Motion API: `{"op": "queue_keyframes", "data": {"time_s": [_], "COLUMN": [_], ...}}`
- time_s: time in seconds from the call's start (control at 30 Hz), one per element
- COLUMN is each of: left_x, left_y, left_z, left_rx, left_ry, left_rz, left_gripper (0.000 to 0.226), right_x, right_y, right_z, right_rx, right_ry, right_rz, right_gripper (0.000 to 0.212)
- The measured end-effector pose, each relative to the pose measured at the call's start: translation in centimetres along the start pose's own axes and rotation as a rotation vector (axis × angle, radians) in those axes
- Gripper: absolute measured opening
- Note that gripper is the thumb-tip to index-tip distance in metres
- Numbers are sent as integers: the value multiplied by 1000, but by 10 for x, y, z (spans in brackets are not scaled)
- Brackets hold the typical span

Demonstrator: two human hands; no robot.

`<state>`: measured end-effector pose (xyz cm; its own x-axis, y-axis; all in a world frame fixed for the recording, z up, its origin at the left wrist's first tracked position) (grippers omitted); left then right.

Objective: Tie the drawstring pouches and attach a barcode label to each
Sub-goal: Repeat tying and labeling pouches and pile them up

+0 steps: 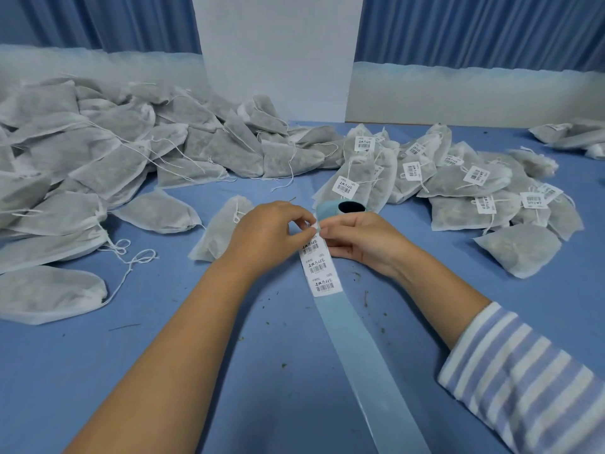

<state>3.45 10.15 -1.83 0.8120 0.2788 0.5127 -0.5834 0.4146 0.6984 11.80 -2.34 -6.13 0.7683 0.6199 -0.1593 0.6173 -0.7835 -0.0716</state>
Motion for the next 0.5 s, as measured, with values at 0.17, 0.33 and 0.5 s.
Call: {"op": "queue_keyframes", "data": {"time_s": [0.17, 0.33, 0.5], "left_x": [0, -1, -1], "left_y": [-2, -1, 3], "left_z": [-5, -7, -14], "left_rx": [-33, -64, -80], "left_ry": [61, 137, 235], "left_rz": [2, 11, 51], "left_gripper": [9, 8, 9], "right_x": [0, 1, 3], "right_y": [0, -1, 0], "right_z": [0, 1, 3], "right_rx": [9, -48, -74], "right_ry": [13, 18, -10], "right_rz": [-2, 49, 110], "right_gripper": [11, 8, 7]}}
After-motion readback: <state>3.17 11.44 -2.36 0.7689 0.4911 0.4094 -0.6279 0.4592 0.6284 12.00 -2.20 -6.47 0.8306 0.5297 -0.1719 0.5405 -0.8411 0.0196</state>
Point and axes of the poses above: each hand's wrist, its own x-axis towards the middle knuckle, its own y-axis out of the back of the hand, z = x × y, the point moved 7 cm from there along x, towards the middle knuckle, and after that the axes turned 10 degrees about z, right-handed, at the moved point
